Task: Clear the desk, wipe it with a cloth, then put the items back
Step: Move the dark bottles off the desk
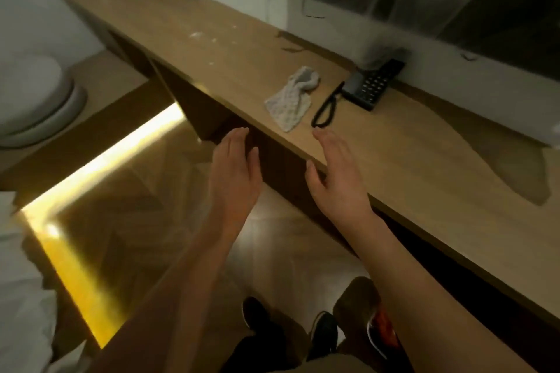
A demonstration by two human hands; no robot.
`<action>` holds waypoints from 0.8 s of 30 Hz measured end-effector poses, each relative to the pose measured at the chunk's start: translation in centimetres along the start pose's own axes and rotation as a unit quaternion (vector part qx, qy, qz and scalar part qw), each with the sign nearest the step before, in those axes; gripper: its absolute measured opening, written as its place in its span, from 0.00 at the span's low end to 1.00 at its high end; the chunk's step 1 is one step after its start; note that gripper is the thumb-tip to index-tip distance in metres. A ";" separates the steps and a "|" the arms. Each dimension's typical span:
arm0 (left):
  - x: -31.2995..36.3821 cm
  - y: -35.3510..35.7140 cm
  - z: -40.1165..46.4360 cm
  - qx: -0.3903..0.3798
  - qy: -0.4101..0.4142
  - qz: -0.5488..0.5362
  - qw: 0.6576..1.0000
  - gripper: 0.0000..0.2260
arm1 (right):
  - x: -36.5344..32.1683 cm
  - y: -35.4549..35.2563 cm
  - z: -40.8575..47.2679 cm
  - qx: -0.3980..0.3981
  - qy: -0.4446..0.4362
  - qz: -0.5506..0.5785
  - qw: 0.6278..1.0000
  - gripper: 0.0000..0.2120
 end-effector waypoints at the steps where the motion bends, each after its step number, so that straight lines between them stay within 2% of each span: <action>1: -1.7 -1.3 0.0 0.015 -0.010 0.005 1.000 0.16 | -1.5 1.4 0.7 -0.014 -0.019 0.004 1.000 0.25; 7: -12.6 -8.9 -0.2 0.103 -0.085 0.053 0.990 0.16 | -10.6 11.3 4.0 -0.126 -0.077 0.043 0.988 0.24; 11: -19.3 -13.1 0.2 0.130 -0.122 0.074 0.981 0.16 | -16.5 16.6 5.5 -0.132 -0.133 0.074 0.980 0.23; 16: -24.7 -16.8 1.2 0.147 -0.135 0.081 0.976 0.16 | -21.4 21.5 7.7 -0.144 -0.172 0.067 0.972 0.23; 24: -31.9 -20.4 5.0 0.156 -0.152 0.095 0.971 0.15 | -25.6 28.2 12.5 -0.179 -0.172 0.070 0.966 0.24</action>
Point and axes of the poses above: each hand's wrist, its own z-axis towards the middle knuckle, its own y-axis out of the palm, x = y × z, the point moved 5 cm from there along z, towards the middle knuckle, and after that the axes turned 1 degree about z, right-handed, at the moved point
